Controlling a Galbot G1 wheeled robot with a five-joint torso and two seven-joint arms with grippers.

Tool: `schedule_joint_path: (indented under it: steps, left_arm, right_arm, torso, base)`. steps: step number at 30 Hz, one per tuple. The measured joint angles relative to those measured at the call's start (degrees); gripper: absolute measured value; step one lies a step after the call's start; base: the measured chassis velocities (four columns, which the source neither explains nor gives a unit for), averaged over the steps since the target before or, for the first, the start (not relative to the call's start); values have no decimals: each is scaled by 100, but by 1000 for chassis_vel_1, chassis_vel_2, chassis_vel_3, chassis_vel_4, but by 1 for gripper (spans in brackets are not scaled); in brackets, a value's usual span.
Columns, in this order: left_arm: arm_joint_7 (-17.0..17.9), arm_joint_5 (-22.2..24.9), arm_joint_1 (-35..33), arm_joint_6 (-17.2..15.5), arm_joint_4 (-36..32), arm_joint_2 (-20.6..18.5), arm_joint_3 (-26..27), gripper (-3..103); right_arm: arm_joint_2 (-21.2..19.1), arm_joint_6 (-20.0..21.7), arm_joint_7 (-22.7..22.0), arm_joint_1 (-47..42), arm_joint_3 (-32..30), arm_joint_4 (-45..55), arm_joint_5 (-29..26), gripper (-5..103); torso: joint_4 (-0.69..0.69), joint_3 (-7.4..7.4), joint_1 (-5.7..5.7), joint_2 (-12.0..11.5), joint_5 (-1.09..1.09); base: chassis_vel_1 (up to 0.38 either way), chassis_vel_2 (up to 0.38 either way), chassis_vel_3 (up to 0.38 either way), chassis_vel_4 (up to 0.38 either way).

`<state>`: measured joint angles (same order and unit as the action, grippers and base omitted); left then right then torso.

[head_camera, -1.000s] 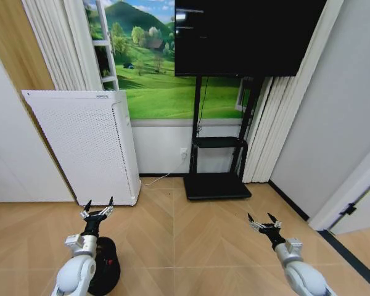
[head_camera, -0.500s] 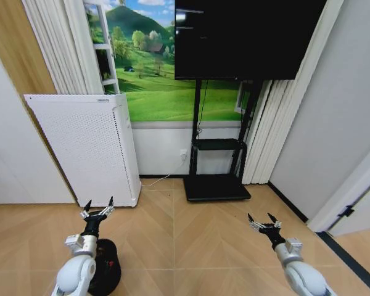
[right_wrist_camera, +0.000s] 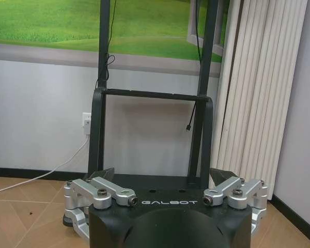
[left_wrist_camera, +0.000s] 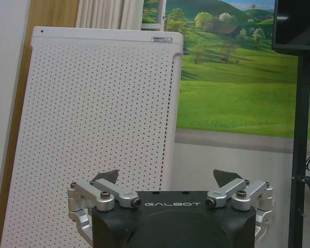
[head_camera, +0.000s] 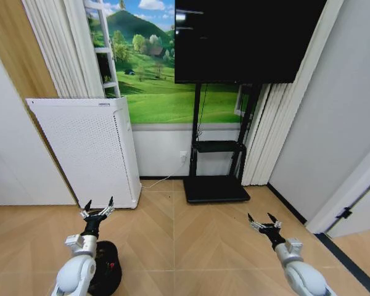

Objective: Pick up the trash bin and place the garbage on the floor into it.

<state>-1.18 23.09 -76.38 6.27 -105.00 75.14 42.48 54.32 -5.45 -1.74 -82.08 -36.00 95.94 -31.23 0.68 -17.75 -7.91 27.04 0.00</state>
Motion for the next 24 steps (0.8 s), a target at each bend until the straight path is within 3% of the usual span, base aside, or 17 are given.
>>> schedule_joint_path:
  steps: [24]
  left_arm:
    - [0, 0, 0, 0, 0, 0, 0, 100]
  right_arm:
    - [0, 0, 0, 0, 0, 0, 0, 100]
  torso:
    - [0, -366, -225, 592, 0]
  base:
    - [0, 0, 0, 0]
